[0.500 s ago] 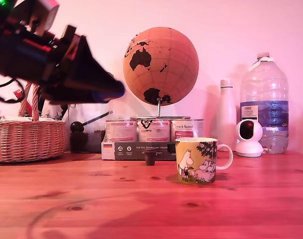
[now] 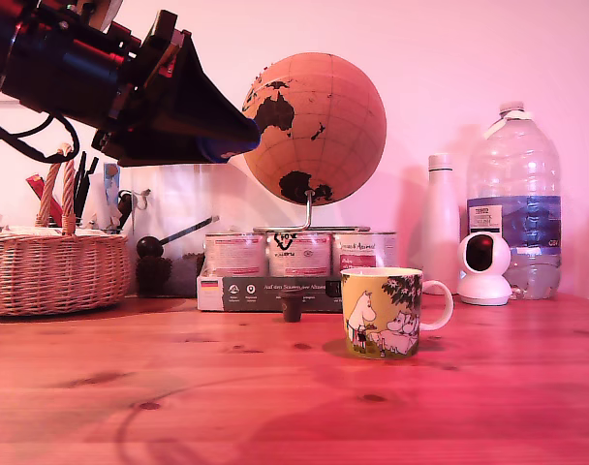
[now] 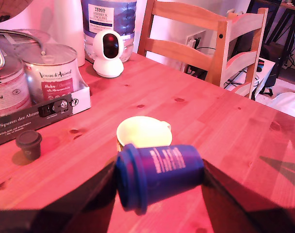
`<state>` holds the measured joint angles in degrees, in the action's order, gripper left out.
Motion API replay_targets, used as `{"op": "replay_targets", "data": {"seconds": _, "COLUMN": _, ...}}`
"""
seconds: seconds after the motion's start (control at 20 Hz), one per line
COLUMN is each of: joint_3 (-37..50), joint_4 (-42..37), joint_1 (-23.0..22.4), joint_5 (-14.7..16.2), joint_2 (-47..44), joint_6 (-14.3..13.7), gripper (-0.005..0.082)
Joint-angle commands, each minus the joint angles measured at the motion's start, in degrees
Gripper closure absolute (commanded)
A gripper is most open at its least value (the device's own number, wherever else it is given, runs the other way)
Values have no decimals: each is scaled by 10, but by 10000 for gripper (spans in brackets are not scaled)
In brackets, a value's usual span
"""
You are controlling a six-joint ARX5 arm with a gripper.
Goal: Pick up the coffee capsules on the table and drop them inside the coffee cup
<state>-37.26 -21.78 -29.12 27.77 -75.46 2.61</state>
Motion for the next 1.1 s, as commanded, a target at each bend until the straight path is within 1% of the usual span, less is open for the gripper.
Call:
{"op": "replay_targets", "data": {"seconds": 0.0, "joint_3": -19, "joint_4": -5, "joint_1": -9, "joint_5": -4, "joint_2": -5, "joint_6": -2, "gripper": 453}}
{"op": "replay_targets", "data": {"seconds": 0.1, "joint_3": -30, "joint_4": -5, "joint_1": -14, "joint_5": -7, "joint_2": -12, "joint_6": -2, "gripper": 453}}
{"op": "replay_targets", "data": {"seconds": 0.2, "joint_3": -39, "joint_4": -5, "joint_1": -22, "joint_5": -13, "joint_2": -19, "joint_6": -8, "gripper": 453}}
{"op": "replay_targets", "data": {"seconds": 0.4, "joint_3": -59, "joint_4": -5, "joint_1": -33, "joint_5": -15, "joint_2": -36, "joint_6": -11, "gripper": 453}}
{"op": "replay_targets", "data": {"seconds": 0.65, "joint_3": -104, "joint_4": 3, "joint_1": -47, "joint_5": -15, "joint_2": -81, "joint_6": -11, "gripper": 453}}
{"op": "replay_targets", "data": {"seconds": 1.05, "joint_3": -214, "joint_4": 97, "joint_1": -66, "joint_5": -15, "joint_2": -164, "joint_6": -16, "gripper": 453}}
